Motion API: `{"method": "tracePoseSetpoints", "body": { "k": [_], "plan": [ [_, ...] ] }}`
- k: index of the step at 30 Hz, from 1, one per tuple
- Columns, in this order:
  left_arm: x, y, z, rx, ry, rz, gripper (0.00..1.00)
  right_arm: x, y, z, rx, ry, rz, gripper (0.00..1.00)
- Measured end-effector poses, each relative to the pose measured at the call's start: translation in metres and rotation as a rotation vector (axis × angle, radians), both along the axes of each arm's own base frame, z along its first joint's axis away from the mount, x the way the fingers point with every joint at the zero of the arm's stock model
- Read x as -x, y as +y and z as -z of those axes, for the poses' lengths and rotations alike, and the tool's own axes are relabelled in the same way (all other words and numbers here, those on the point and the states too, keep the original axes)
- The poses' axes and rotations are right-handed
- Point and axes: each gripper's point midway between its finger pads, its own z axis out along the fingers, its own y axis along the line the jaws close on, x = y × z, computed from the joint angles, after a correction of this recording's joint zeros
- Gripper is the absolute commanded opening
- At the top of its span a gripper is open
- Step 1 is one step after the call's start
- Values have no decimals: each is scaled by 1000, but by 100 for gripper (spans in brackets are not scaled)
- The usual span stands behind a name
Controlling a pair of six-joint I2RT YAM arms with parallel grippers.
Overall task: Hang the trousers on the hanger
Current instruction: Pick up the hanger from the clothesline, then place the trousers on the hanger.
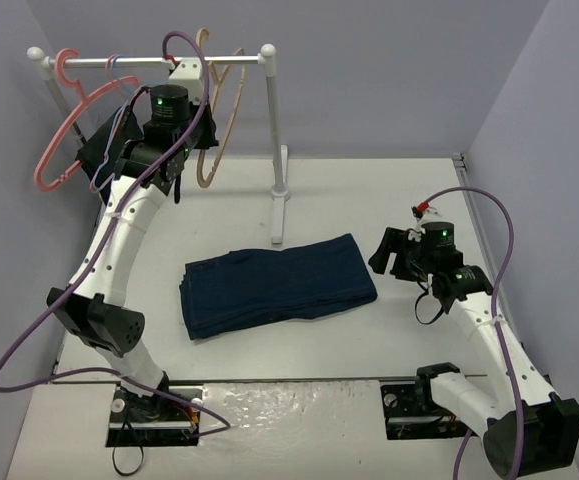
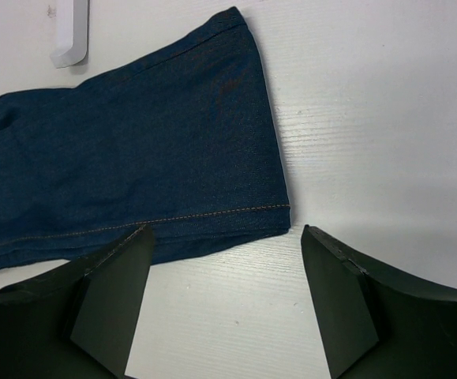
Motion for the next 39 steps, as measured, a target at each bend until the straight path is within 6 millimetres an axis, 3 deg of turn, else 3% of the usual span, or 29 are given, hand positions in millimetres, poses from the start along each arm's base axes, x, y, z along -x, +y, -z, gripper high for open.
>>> {"method": "tracePoseSetpoints", "body": {
  "k": [6,11,15,24,30,37,39],
  "plan": [
    [12,9,-15,-7,-28,-18,0,0,0,0,2,-1,-1,73],
    [36,21,0,-30,17,-41,0,0,-1,1,8,-1,-6,73],
    [76,37,27,-58,86,-57,0,-2,-1,11,22,31,-14,73],
    [179,60,61,31,98,-45,0,-16,2,43,39,121,-25,73],
    [218,31,129,123,204,43,0,-32,7,70,40,165,-33,69],
    [237,-29,203,113,341,144,0,-47,10,94,49,184,-41,66],
    [240,-41,213,92,338,150,0,-52,11,101,50,185,-47,65]
  ]
}}
